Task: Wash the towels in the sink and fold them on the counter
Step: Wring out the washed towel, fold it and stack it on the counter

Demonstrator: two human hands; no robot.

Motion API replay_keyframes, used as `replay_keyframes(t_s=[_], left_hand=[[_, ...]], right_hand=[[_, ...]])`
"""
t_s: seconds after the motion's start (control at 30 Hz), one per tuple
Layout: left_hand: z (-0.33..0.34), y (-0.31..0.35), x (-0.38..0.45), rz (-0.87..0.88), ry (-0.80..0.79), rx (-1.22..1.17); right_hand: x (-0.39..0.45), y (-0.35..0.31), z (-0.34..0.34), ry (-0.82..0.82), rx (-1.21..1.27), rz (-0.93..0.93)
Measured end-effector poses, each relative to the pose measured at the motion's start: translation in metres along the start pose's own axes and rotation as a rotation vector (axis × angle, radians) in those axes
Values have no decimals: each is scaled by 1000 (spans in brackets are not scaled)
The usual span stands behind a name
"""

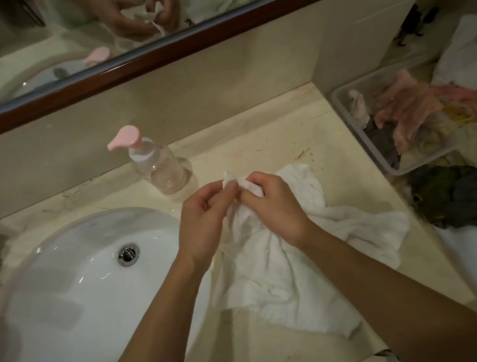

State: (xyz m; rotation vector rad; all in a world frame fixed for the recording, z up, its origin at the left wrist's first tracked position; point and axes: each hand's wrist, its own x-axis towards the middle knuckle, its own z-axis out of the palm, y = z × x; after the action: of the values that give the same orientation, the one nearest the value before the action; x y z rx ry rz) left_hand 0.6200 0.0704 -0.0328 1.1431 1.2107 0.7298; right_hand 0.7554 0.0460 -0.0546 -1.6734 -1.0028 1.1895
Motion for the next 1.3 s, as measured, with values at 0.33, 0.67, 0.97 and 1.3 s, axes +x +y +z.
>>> replay_keyframes(t_s=[0.33,0.67,0.97,1.3], left_hand=[[4,-2,-1,-25,106,19],[36,5,3,80,5,166],[123,-11,19,165,-707,1266],[41,-17,15,225,-372,1084]], right_hand=[[-15,5,0,16,-91,-44],[-68,106,-177,207,-864,422],[-86,76,-149,-4,-387,-38],[-52,44,-158,-334,-325,183]])
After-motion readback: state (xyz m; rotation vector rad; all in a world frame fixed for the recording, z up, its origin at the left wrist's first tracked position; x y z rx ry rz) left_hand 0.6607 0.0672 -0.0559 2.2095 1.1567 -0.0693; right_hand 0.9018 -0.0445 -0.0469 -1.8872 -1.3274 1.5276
